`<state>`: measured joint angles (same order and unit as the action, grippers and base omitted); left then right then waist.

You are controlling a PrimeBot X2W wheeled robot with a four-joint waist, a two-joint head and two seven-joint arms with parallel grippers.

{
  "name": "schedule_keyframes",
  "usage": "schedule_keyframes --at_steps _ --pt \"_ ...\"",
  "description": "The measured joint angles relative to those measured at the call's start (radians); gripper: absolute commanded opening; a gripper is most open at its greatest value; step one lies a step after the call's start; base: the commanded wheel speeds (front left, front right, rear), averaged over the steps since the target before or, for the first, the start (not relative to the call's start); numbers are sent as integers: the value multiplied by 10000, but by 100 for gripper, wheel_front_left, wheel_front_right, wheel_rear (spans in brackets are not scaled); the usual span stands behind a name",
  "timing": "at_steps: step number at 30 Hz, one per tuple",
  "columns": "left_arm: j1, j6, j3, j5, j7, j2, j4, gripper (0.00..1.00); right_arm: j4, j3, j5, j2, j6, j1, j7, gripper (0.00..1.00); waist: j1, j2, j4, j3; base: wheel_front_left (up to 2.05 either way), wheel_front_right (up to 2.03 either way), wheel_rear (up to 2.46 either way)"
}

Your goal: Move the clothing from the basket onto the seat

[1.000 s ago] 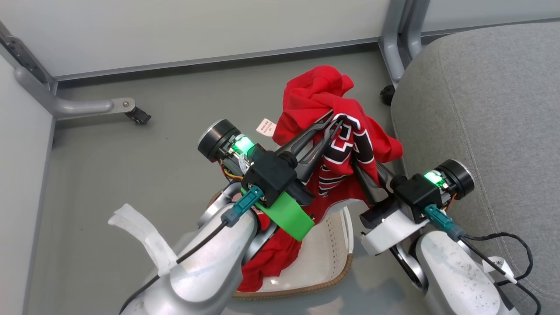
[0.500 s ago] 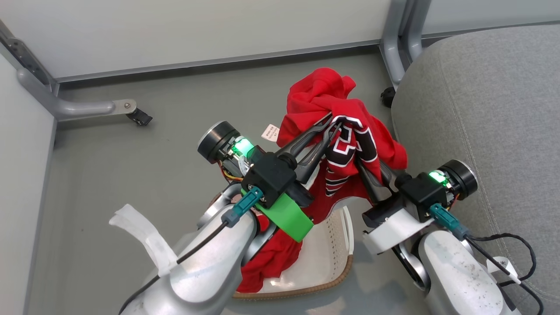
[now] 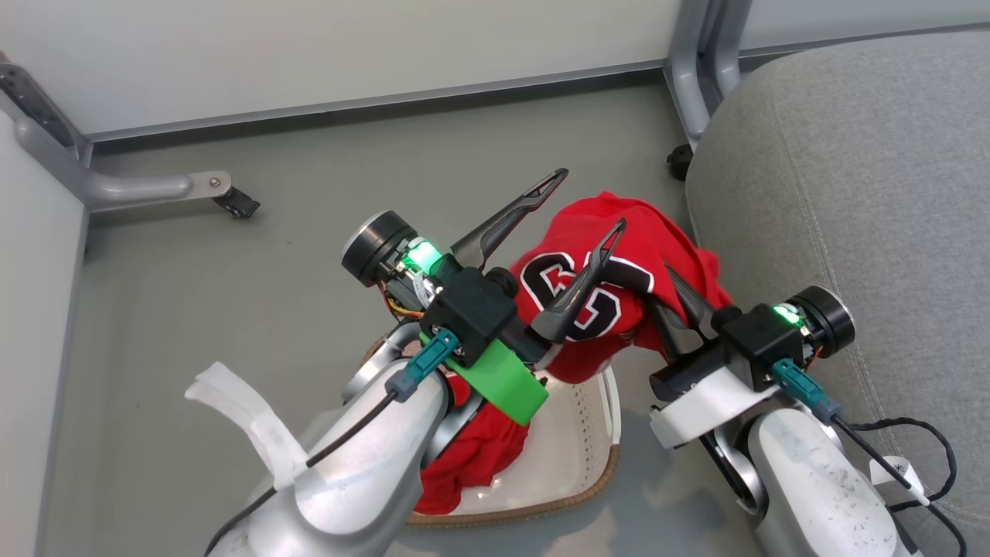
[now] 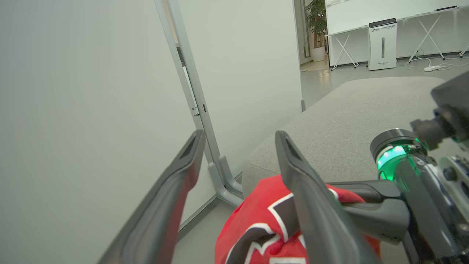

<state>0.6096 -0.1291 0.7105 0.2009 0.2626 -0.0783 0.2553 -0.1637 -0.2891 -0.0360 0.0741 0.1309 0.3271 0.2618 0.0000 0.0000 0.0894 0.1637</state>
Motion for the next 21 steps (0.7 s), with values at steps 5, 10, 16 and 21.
schedule_keyframes --at_steps 5,10,16,21 --pt "-27 0 -46 -54 2 -48 -19 100 67 130 2 -40 0 -52 -2 0 0 0 -169 62 0 0 0" --pt "-38 0 -36 -86 15 -102 -15 100 161 309 2 -115 0 -77 -2 0 1 0 -472 182 0 0 0" --pt "6 0 40 -111 13 -199 -8 100 330 617 2 -171 0 -98 -2 0 0 0 -959 413 0 0 0" --pt "104 0 146 -130 13 -286 23 100 489 986 -4 -207 0 -203 0 0 0 0 -1429 650 0 0 0"
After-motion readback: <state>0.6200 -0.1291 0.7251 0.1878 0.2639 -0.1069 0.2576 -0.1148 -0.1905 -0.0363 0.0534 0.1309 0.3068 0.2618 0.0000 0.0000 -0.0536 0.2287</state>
